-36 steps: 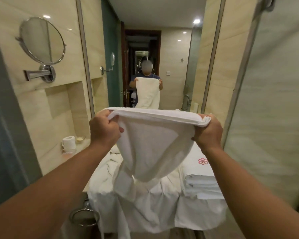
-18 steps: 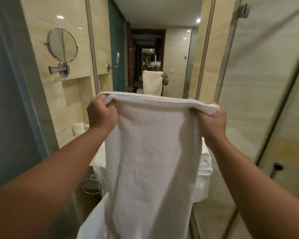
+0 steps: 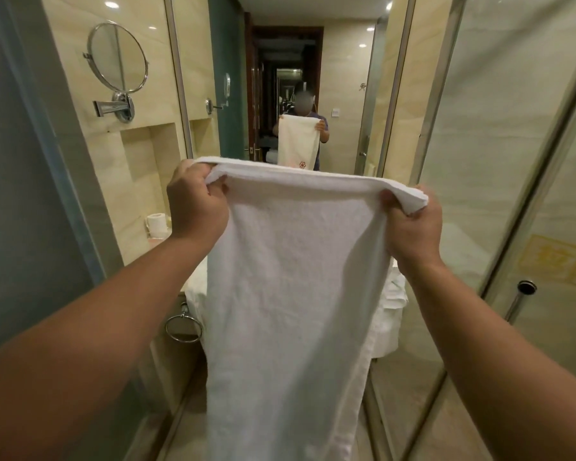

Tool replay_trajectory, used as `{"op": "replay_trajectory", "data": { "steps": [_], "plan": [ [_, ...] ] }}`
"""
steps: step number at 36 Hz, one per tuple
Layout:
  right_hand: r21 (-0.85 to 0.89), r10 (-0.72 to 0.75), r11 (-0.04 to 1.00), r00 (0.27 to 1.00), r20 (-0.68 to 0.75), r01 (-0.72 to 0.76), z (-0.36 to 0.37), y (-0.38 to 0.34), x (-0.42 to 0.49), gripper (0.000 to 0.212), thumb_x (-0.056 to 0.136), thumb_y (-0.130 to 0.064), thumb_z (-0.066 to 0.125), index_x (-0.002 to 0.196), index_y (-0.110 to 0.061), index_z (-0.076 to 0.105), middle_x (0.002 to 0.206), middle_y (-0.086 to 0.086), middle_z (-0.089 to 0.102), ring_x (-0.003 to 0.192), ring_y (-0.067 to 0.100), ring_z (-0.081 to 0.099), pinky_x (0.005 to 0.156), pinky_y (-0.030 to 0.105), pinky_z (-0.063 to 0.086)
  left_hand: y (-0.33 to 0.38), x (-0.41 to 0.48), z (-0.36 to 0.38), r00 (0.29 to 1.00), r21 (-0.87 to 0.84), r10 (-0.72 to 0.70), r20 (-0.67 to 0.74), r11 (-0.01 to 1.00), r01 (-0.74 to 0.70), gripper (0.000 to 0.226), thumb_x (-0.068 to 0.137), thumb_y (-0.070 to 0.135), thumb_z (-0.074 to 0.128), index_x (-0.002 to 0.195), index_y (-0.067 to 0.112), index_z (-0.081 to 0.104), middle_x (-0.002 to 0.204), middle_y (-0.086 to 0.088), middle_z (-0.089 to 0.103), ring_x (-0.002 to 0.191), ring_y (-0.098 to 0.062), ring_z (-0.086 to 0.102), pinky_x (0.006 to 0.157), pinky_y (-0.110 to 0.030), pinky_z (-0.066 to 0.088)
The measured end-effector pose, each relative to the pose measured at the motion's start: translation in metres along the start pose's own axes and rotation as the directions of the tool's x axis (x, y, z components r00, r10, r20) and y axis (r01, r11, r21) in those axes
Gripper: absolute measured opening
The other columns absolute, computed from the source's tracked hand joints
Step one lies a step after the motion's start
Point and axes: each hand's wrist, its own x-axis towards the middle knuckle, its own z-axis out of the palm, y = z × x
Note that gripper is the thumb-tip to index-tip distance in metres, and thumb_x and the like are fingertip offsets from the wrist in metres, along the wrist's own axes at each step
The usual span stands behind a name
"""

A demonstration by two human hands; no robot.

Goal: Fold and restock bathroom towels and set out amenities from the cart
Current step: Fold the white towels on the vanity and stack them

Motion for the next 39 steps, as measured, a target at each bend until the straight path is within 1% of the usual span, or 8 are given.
{"op": "replay_trajectory", "data": {
  "steps": [8, 13, 18, 22, 28, 34, 37, 39],
  "plan": [
    [0.089, 0.268, 0.957, 0.959, 0.087, -0.276, 0.002, 0.012, -0.007, 0.018, 0.096, -0.028, 0.071, 0.105, -0.017, 0.060, 0.098, 0.003, 0.066, 0.087, 0.016, 0.060, 0.081, 0.037, 0.051, -0.002, -0.009, -0.007, 0.990, 0.108, 0.058, 0.127, 0.992, -0.072, 0.020, 0.097, 0.014, 0.062, 0.104, 0.004, 0.078, 0.097, -0.015, 0.070, 0.083, -0.026, 0.062, 0.073, -0.030, 0.052],
    [0.102, 0.597, 0.674, 0.622, 0.507, -0.731, -0.017, 0.011, -0.002, 0.029, 0.098, -0.021, 0.067, 0.121, -0.002, 0.064, 0.107, 0.014, 0.075, 0.091, 0.029, 0.074, 0.068, 0.040, 0.063, -0.010, -0.012, -0.017, 0.971, 0.237, -0.054, 0.231, 0.972, -0.002, 0.021, 0.092, 0.019, 0.067, 0.077, 0.008, 0.076, 0.065, -0.003, 0.056, 0.059, -0.025, 0.053, 0.050, -0.022, 0.032],
    [0.079, 0.404, 0.894, 0.870, 0.284, -0.441, -0.013, 0.020, -0.007, 0.017, 0.102, -0.011, 0.061, 0.117, -0.004, 0.068, 0.099, 0.009, 0.068, 0.086, 0.021, 0.058, 0.083, 0.044, 0.053, -0.018, -0.015, -0.017, 0.967, 0.355, -0.006, 0.253, 0.931, -0.087, 0.023, 0.092, 0.029, 0.071, 0.089, 0.009, 0.080, 0.072, -0.002, 0.056, 0.062, -0.026, 0.052, 0.055, -0.025, 0.033],
    [-0.014, 0.405, 0.908, 0.867, 0.290, -0.419, -0.005, 0.021, -0.004, 0.014, 0.103, -0.010, 0.058, 0.111, -0.008, 0.070, 0.092, 0.006, 0.064, 0.086, 0.023, 0.054, 0.077, 0.041, 0.049, -0.022, -0.012, -0.016, 0.950, 0.446, 0.001, 0.311, 0.883, -0.147, 0.029, 0.093, 0.040, 0.070, 0.099, 0.013, 0.081, 0.079, -0.008, 0.062, 0.067, -0.029, 0.054, 0.058, -0.031, 0.039],
    [-0.502, 0.047, 0.865, 0.991, 0.123, 0.022, 0.011, 0.027, -0.008, 0.027, 0.090, -0.002, 0.045, 0.110, -0.014, 0.057, 0.093, 0.004, 0.057, 0.084, 0.031, 0.051, 0.071, 0.040, 0.044, -0.024, -0.006, -0.002, 0.956, 0.416, -0.135, 0.260, 0.909, 0.015, 0.030, 0.097, 0.034, 0.068, 0.098, 0.006, 0.078, 0.077, -0.005, 0.055, 0.069, -0.026, 0.052, 0.052, -0.027, 0.030],
    [-0.547, 0.140, 0.837, 0.971, 0.196, -0.010, 0.040, 0.030, 0.012, 0.025, 0.092, -0.004, 0.036, 0.105, -0.022, 0.047, 0.090, 0.010, 0.056, 0.082, 0.036, 0.053, 0.066, 0.041, 0.043, -0.054, 0.007, 0.024, 0.889, 0.296, -0.362, 0.282, 0.914, 0.278, 0.017, 0.089, 0.020, 0.076, 0.080, 0.006, 0.073, 0.069, -0.006, 0.065, 0.072, -0.029, 0.067, 0.053, -0.026, 0.044],
    [-0.316, 0.298, 0.920, 0.938, 0.176, -0.233, 0.066, 0.035, 0.024, 0.033, 0.094, 0.002, 0.033, 0.101, -0.024, 0.053, 0.090, 0.003, 0.052, 0.071, 0.028, 0.056, 0.049, 0.039, 0.055, -0.070, 0.015, 0.041, 0.857, 0.173, -0.429, 0.285, 0.903, 0.394, 0.014, 0.088, 0.021, 0.080, 0.095, 0.010, 0.077, 0.089, -0.008, 0.076, 0.080, -0.027, 0.073, 0.064, -0.030, 0.056],
    [-0.198, 0.407, 0.905, 0.903, 0.139, -0.377, 0.086, 0.039, 0.035, 0.025, 0.106, -0.013, 0.035, 0.096, -0.028, 0.053, 0.096, 0.005, 0.055, 0.064, 0.026, 0.060, 0.038, 0.026, 0.045, -0.082, 0.022, 0.055, 0.874, 0.127, -0.407, 0.267, 0.914, 0.386, 0.020, 0.090, 0.021, 0.079, 0.107, 0.012, 0.078, 0.098, -0.006, 0.076, 0.087, -0.026, 0.072, 0.070, -0.031, 0.058]
  ]
}}
